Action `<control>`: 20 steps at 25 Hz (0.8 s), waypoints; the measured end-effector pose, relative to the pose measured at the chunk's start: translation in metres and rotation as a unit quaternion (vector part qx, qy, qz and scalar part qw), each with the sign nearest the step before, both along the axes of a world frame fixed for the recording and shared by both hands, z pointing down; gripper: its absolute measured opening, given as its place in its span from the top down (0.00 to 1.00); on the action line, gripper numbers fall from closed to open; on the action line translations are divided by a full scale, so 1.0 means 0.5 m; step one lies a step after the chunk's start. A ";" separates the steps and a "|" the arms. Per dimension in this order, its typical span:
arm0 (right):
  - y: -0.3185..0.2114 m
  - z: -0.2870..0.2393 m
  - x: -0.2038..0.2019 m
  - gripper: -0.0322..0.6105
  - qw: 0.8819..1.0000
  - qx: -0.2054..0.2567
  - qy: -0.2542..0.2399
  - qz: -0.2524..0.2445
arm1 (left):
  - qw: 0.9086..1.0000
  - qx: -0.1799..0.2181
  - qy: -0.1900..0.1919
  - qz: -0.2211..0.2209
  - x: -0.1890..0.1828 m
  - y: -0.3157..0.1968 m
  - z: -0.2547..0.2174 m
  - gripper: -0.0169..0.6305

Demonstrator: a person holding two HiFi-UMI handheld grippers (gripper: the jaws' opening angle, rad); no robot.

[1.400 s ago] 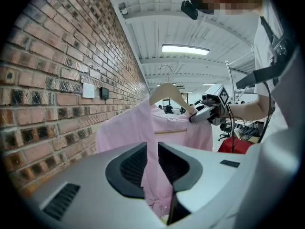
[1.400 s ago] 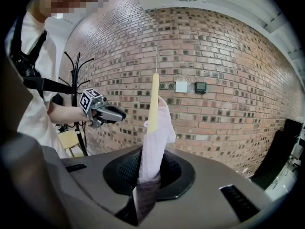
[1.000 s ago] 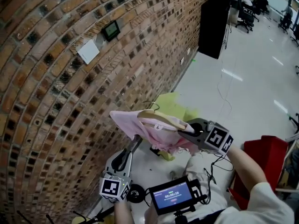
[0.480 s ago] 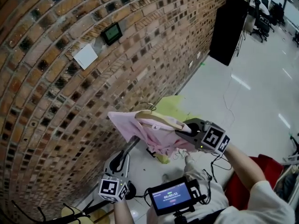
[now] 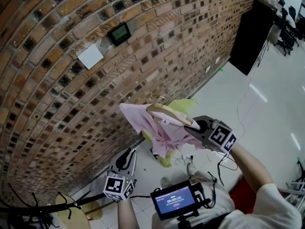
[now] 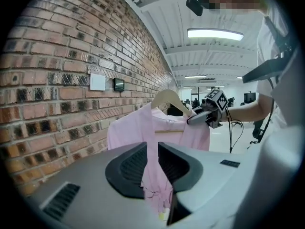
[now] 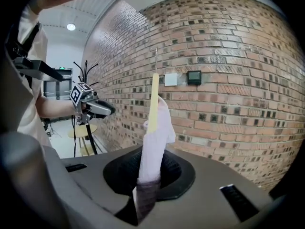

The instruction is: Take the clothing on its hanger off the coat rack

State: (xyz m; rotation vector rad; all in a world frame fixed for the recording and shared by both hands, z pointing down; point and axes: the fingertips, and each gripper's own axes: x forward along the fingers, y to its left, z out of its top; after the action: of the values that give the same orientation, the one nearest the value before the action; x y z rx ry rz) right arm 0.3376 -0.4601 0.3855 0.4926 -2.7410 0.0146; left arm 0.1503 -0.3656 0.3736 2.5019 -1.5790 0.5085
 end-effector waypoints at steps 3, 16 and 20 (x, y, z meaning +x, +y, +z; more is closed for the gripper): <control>-0.044 0.014 0.027 0.90 1.000 -0.004 0.002 0.001 | 1.000 -0.005 -0.008 -0.011 0.017 -0.029 -0.003 0.86; -0.173 0.104 0.070 0.90 0.999 0.015 0.029 -0.027 | 0.998 -0.040 -0.018 -0.051 0.086 -0.097 0.073 0.86; -0.194 0.149 0.067 0.90 0.998 0.008 0.045 -0.043 | 0.997 -0.050 -0.022 -0.060 0.093 -0.120 0.100 0.86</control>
State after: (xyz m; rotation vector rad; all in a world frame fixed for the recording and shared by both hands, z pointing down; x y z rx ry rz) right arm 0.3709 -0.5571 0.4598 0.3706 -2.6734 -0.0490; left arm 0.1968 -0.4257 0.4234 2.3220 -1.6624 0.6130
